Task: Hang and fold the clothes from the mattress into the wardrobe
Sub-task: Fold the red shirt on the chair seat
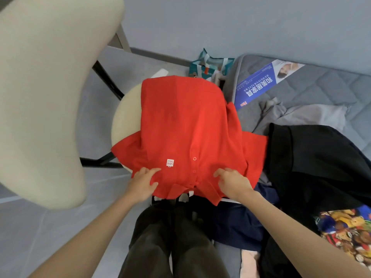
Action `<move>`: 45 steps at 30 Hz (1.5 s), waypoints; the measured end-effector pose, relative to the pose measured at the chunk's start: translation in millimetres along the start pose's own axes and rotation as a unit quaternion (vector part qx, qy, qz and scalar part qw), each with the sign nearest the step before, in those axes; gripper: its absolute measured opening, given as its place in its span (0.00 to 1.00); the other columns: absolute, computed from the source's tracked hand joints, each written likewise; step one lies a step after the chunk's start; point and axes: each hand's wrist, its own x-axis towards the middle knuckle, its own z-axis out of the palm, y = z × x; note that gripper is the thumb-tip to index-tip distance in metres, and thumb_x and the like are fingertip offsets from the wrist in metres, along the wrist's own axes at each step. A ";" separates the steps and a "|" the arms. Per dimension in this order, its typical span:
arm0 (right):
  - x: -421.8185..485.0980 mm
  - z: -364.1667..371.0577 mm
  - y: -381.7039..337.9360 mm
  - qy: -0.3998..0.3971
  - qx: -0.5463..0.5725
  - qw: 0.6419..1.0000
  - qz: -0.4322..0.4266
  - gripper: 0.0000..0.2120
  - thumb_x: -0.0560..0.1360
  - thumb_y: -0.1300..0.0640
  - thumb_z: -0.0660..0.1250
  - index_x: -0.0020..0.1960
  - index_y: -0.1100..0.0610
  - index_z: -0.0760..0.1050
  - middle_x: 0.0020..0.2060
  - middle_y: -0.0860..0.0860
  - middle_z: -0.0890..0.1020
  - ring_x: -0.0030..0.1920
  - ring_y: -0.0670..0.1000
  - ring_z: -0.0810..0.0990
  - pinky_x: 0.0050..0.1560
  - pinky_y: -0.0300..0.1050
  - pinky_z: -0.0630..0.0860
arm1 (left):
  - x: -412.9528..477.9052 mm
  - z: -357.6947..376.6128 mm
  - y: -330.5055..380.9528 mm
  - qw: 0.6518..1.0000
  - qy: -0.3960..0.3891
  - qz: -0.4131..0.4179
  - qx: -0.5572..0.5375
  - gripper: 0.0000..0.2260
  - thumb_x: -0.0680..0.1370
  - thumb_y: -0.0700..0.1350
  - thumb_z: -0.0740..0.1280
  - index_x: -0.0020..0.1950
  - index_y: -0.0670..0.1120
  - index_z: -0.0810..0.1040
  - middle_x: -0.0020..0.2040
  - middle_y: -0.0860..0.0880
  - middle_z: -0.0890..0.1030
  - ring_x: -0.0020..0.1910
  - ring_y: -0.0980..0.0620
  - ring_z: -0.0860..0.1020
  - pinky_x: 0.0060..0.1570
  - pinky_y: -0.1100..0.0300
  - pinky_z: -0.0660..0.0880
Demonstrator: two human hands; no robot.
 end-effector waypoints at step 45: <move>154.6 -55.1 -164.9 0.159 0.009 0.924 -0.347 0.15 0.63 0.73 0.60 0.40 0.56 0.76 0.40 0.54 0.79 0.46 0.57 0.78 0.49 0.53 0.73 | 19.9 6.0 10.8 0.895 0.374 0.038 -0.239 0.14 0.67 0.32 0.70 0.39 0.50 0.70 0.51 0.63 0.77 0.43 0.55 0.72 0.46 0.60 0.71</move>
